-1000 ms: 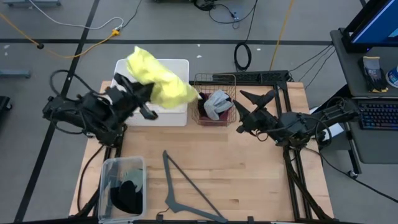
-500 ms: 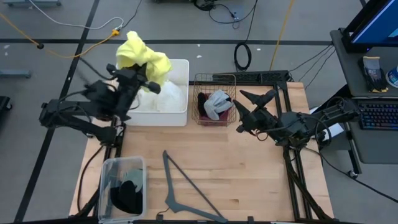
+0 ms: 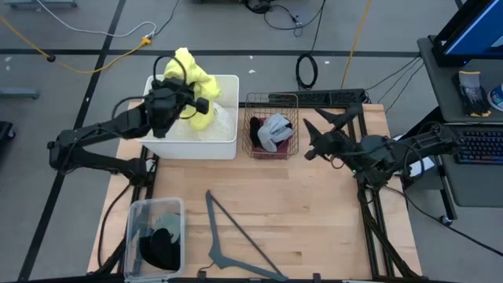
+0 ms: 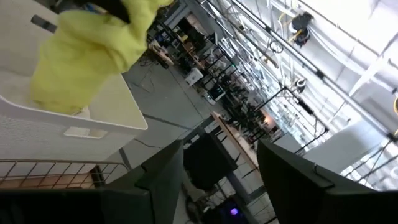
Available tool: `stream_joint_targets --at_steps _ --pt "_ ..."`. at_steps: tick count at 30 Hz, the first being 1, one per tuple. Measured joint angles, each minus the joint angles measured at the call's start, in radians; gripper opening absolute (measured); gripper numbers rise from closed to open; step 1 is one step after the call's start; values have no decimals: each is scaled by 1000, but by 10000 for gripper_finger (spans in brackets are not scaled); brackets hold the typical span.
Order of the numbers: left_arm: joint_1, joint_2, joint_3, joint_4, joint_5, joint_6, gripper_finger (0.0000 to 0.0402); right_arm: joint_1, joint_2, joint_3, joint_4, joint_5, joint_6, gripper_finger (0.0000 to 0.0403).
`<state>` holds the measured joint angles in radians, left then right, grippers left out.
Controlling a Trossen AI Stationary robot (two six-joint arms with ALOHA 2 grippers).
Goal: Pick & Place Cloths
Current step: Put the yellow shirt into the white bin
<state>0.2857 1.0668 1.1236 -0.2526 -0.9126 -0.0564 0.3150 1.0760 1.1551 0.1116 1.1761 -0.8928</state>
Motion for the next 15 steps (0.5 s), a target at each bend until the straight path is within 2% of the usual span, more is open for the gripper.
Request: stream_joint_targets --at_steps 4,7,15 --pt "80 7 0 -91 130 -87 6 0 -86 -71 -2 -5 78 199" --pt "141 16 0 -173 230 -154 6 0 -165 -126 -5 -50 159 199" --pt "259 85 0 -334 426 -297 6 0 -373 -261 -12 -306 405 199"
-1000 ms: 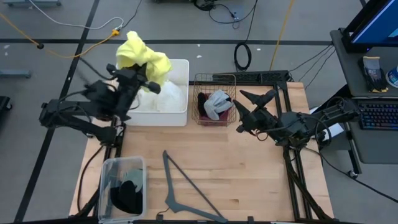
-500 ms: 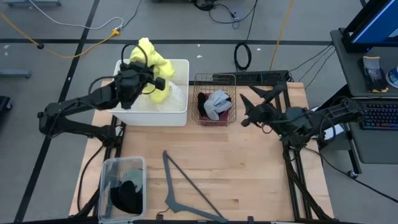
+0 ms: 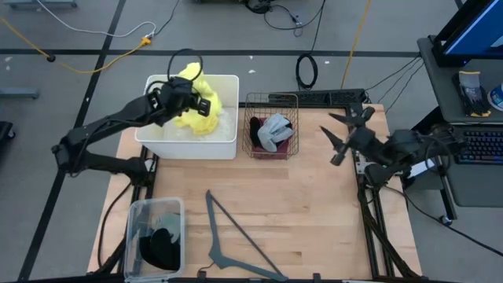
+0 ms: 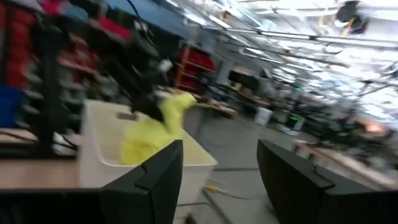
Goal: Pick & Place Cloths
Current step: Put the yellow shirt into the white bin
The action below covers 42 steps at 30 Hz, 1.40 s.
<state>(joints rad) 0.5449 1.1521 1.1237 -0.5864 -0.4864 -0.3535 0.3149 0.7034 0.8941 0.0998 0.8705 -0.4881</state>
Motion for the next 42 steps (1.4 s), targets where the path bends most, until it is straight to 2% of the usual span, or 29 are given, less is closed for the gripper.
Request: stream_joint_targets --at_steps 5,11,24,31,36,42 --pt "68 49 0 -60 97 -55 6 0 -99 -63 -4 -79 105 199" --pt "167 113 0 -156 257 -123 5 0 -185 -116 -15 -243 206 199" --pt "284 237 1 -231 587 -227 12 0 -212 -136 -15 -245 218 199" --pt "305 318 1 -248 622 -264 11 0 -212 -136 -15 -245 216 199" --pt "307 339 2 -254 639 -270 56 0 -212 -136 -15 -244 216 199" --pt "306 339 1 -259 640 -281 137 0 -212 -136 -15 -244 215 199"
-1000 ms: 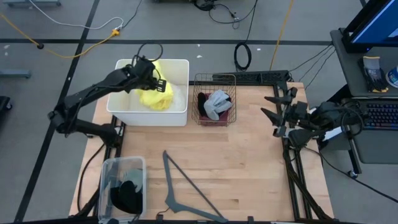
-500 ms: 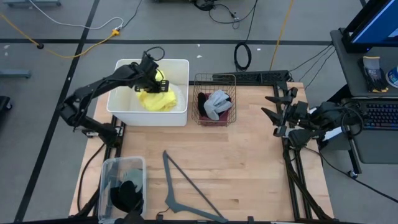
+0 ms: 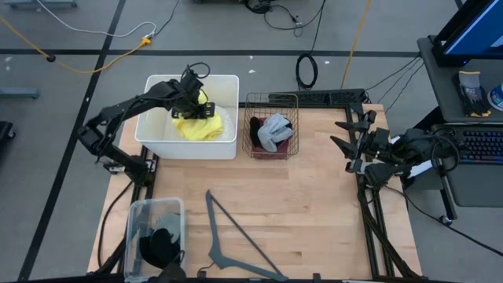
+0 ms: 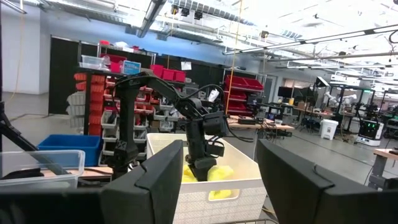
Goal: Pick & Place Cloths
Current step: Put the yellow shirt into the white bin, then return to Home Position
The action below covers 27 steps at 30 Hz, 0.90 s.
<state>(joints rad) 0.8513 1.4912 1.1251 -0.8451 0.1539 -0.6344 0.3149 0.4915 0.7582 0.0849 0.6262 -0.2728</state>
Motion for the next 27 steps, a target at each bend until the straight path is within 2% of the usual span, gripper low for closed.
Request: stream_joint_targets --at_steps 10,14,19,24,27 --pt "-16 0 -1 -15 -19 6 284 0 0 0 -12 0 24 199" --pt "-2 -12 12 -33 69 7 325 0 0 0 -25 0 25 199" --pt "4 -81 76 -28 208 25 350 0 0 0 -26 0 25 199" --pt "-12 -191 172 -15 208 50 360 0 0 0 -26 0 24 199" --pt "-45 -261 223 -14 164 118 359 0 0 0 -26 0 23 199"
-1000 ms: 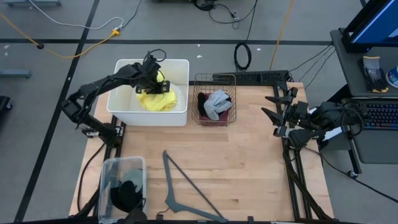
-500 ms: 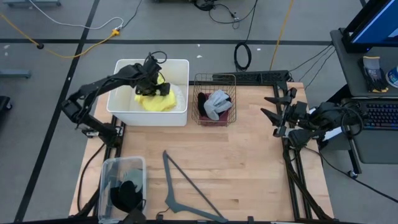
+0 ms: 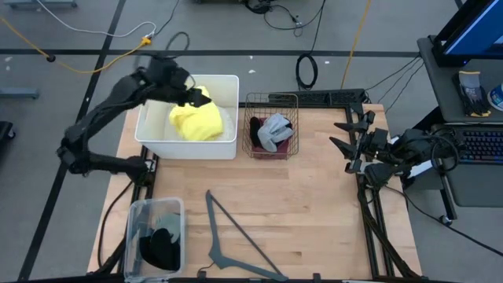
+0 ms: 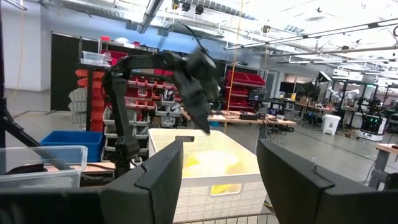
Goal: Pick & Place Cloths
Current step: Return to Home Position
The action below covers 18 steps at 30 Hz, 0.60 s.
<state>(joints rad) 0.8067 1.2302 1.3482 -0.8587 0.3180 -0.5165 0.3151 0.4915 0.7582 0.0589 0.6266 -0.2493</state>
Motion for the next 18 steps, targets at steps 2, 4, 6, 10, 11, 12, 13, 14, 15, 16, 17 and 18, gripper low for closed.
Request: stream_joint_targets --at_steps 2,4,6,10,11,12,13,14,15,16,17,18 --pt "-28 -48 24 0 -55 21 358 0 0 0 0 0 0 199" --pt "-56 -98 34 0 -111 29 356 0 0 0 0 0 0 199" --pt "-83 -148 34 -2 -159 45 356 0 0 0 0 0 -3 199" --pt "-138 -237 34 -15 -205 51 357 0 0 0 0 0 -74 199" --pt "-151 -257 35 -13 -218 31 358 0 0 0 0 0 -92 199" --pt "-167 -273 35 -13 -236 18 359 0 0 0 -1 0 -105 199" --pt "-186 -288 35 -13 -253 26 360 0 0 0 -3 0 -108 199" --pt "-206 -302 35 -13 -268 50 362 0 0 0 -4 0 -110 199" --pt "-231 -313 35 -12 -270 85 362 0 0 0 -4 0 -111 199" --pt "-258 -323 35 -12 -270 126 362 0 0 0 -5 0 -111 199" --pt "-288 -331 35 -11 -269 163 362 0 0 0 -6 0 -111 199" --pt "-319 -336 35 -11 -268 194 362 0 0 0 -10 0 -111 199"
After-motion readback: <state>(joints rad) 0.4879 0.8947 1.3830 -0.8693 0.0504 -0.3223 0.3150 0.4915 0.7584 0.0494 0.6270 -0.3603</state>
